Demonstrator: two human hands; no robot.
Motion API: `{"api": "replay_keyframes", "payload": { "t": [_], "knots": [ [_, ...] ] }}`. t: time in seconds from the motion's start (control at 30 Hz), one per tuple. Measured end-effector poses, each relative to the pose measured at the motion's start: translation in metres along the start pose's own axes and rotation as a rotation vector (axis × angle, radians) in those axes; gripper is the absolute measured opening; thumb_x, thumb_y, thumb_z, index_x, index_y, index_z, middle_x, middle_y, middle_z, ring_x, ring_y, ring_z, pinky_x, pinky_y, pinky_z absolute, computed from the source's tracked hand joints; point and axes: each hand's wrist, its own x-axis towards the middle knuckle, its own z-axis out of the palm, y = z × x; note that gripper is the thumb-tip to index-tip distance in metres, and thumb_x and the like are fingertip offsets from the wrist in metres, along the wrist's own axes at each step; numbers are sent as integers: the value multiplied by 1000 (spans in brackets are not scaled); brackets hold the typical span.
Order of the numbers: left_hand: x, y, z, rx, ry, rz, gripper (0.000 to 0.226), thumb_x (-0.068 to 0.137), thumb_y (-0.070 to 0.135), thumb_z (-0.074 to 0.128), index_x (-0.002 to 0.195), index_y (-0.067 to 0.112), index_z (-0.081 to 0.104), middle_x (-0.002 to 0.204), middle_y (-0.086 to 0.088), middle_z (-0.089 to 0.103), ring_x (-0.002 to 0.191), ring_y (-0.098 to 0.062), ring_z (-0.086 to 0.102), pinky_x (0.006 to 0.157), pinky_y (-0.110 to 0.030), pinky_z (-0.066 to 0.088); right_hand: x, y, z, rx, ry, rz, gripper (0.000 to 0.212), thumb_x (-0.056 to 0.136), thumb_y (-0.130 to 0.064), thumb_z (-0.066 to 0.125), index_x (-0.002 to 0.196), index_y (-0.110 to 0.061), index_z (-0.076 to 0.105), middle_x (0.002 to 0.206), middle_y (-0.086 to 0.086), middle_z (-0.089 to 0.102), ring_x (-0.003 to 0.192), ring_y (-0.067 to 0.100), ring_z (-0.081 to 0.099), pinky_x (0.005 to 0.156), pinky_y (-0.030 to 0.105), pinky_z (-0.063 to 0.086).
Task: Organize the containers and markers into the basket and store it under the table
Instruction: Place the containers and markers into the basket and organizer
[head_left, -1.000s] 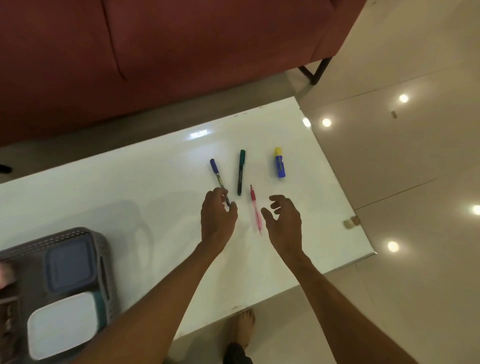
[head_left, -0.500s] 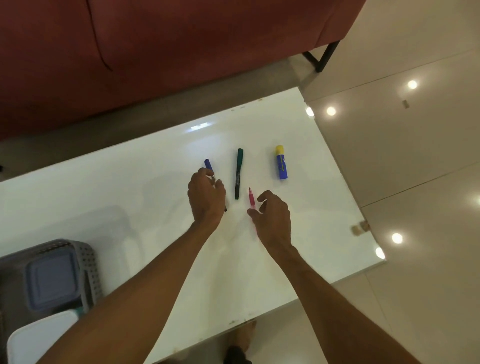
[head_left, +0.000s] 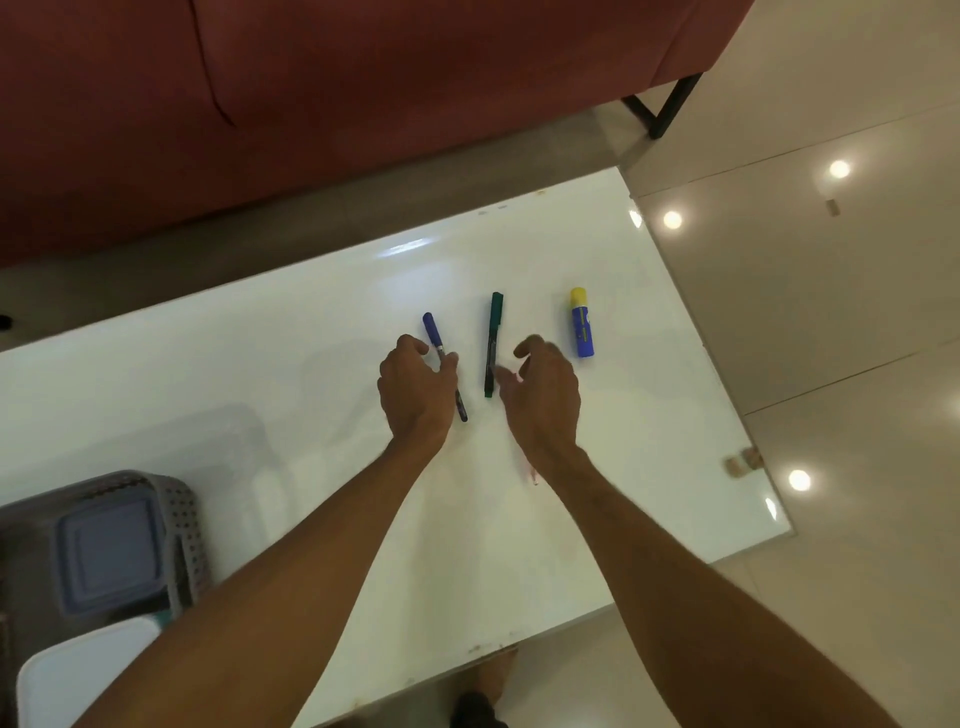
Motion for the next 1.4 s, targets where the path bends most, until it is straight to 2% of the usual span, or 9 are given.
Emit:
{"api": "replay_keyframes", "payload": {
  "t": [0.1,0.33,0.5,0.67,0.73,0.87,1.03,1.17,1.4],
  "knots": [
    [12,0,6,70,-38,2,37,86,40,74,105,11,61,103,-5,66,84,-15,48,72,-27,39,24,-15,9,-31,-44,1,29,93,-29,65,112,-9,57,106,9,63,103,27,57,81,37,45],
    [17,-4,-6,13,-28,-12,15,82,21,73,89,8,69,93,-7,71,86,-24,66,68,-28,47,39,-34,18,-13,-70,41,18,82,-8,66,98,0,64,97,13,67,92,31,62,74,40,51],
    [-10,-28,-64,-94,-26,19,14,83,23,70,93,13,67,79,2,71,62,0,52,53,-10,30,-5,-65,7,122,-69,-12,16,81,-15,72,96,-9,69,82,0,68,66,10,58,70,29,48],
    [-54,-68,-152,-307,12,68,22,85,14,70,106,18,68,63,12,67,56,-8,66,54,-3,44,-84,-116,10,336,-158,-63,9,83,-14,70,90,-14,64,80,-12,69,62,2,64,51,7,43],
    [-71,-91,-187,-396,59,68,24,85,12,70,107,21,69,65,12,68,57,-9,67,51,-8,48,-117,-139,18,420,-216,-96,10,84,-11,71,90,-12,62,85,-8,71,69,6,66,56,12,49],
    [-100,-155,-262,-506,179,44,25,85,8,74,103,24,67,77,13,73,70,-5,70,62,-14,56,-185,-193,48,516,-343,-166,19,84,-9,73,95,-16,59,88,-2,73,78,12,69,68,40,60],
    [-123,-236,-350,-517,382,-27,26,83,11,78,100,27,66,82,17,74,78,0,72,74,-14,58,-260,-253,99,564,-488,-274,37,87,-7,73,120,-21,64,95,-3,75,85,11,71,74,24,59],
    [-136,-298,-402,-539,545,-88,29,84,13,78,110,21,67,95,6,78,86,-7,75,80,-20,60,-314,-289,142,564,-590,-337,23,85,-6,74,104,-21,71,88,-13,74,83,4,70,75,18,56],
    [-132,-378,-447,-541,663,-183,26,82,8,79,104,11,66,88,1,76,80,-7,75,79,-21,61,-379,-324,214,433,-662,-425,27,88,-11,73,114,-18,70,101,-6,76,91,3,72,84,25,60]
  ]
}}
